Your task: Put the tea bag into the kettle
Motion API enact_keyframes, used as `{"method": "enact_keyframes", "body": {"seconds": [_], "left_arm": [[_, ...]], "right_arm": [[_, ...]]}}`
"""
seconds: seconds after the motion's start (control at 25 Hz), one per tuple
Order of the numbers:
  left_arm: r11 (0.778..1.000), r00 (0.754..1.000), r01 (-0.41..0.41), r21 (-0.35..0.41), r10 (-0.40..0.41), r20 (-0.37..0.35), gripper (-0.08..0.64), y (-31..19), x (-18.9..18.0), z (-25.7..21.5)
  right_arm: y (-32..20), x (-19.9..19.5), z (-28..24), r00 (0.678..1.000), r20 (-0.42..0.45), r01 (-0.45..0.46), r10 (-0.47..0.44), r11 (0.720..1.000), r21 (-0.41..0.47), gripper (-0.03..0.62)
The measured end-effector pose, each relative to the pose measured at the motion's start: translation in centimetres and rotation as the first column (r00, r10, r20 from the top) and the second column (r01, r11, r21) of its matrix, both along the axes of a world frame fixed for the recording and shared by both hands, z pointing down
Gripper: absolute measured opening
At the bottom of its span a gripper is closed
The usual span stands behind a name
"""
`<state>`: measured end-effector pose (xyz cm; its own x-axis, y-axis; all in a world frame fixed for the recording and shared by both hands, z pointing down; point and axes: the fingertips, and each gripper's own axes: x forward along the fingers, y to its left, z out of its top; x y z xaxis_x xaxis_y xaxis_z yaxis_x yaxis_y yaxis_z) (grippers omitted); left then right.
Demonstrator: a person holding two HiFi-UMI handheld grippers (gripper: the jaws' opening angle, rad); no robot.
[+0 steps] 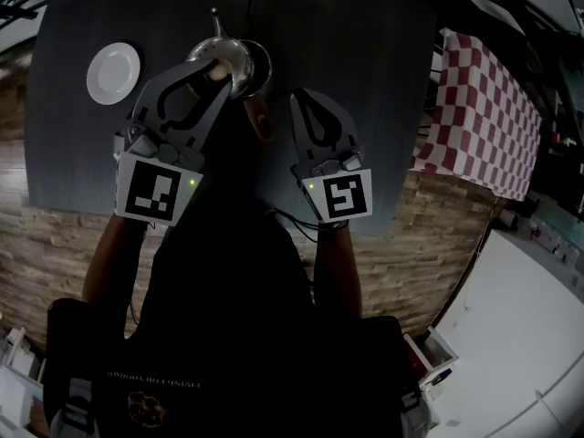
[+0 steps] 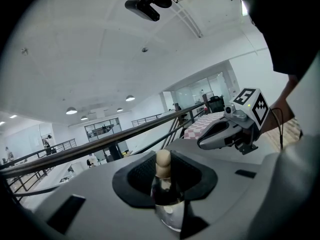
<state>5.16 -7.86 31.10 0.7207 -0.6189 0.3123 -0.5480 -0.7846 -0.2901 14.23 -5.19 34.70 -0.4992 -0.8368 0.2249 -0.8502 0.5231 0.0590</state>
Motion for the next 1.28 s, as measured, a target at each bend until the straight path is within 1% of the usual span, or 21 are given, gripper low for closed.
{"method": "enact_keyframes", "body": {"seconds": [0.16, 0.28, 0.44, 0.56, 0.72, 0.84, 0.96, 1.2, 1.28], "left_arm": [[1.0, 1.0, -0.02, -0.005, 0.02, 0.005, 0.097, 0.0, 0.9, 0.3], [0.999, 0.999, -0.032, -0.012, 0.032, 0.008, 0.097, -0.1, 1.5, 0.6], [0.999, 0.999, -0.041, -0.021, 0.041, 0.007, 0.097, -0.1, 2.2, 1.2], [0.998, 0.999, -0.047, -0.028, 0.047, 0.012, 0.097, -0.2, 2.6, 1.5], [0.998, 0.998, -0.052, -0.037, 0.052, 0.018, 0.097, -0.4, 3.1, 1.9], [0.998, 0.998, -0.054, -0.045, 0.055, 0.021, 0.097, -0.5, 3.4, 2.2], [0.996, 0.998, -0.06, -0.062, 0.062, 0.023, 0.097, -0.5, 3.7, 2.6], [0.992, 0.997, -0.07, -0.105, 0.074, 0.032, 0.097, -0.6, 4.0, 3.7], [0.991, 0.997, -0.072, -0.112, 0.076, 0.031, 0.097, -0.6, 4.0, 3.9]], "right_arm": [[0.4, 0.9, 0.2, 1.0, 0.0, -0.019, 0.019, 1.0, -0.006, 0.021], [0.6, 1.7, 0.7, 0.999, -0.021, -0.033, 0.033, 0.999, -0.022, 0.021], [0.8, 2.2, 0.7, 0.999, 0.001, -0.044, 0.044, 0.999, -0.013, 0.021], [1.0, 3.1, 1.1, 0.999, -0.027, -0.045, 0.045, 0.999, 0.001, 0.021], [1.2, 3.7, 1.4, 0.998, -0.031, -0.056, 0.056, 0.998, -0.007, 0.021], [1.5, 4.2, 2.1, 0.997, -0.041, -0.063, 0.062, 0.997, -0.033, 0.021], [1.2, 4.3, 1.7, 0.997, -0.026, -0.069, 0.069, 0.998, -0.008, 0.021], [1.0, 4.3, 2.0, 0.996, 0.002, -0.084, 0.084, 0.996, -0.035, 0.021], [0.9, 4.4, 2.1, 0.997, -0.005, -0.081, 0.081, 0.996, -0.03, 0.021]]}}
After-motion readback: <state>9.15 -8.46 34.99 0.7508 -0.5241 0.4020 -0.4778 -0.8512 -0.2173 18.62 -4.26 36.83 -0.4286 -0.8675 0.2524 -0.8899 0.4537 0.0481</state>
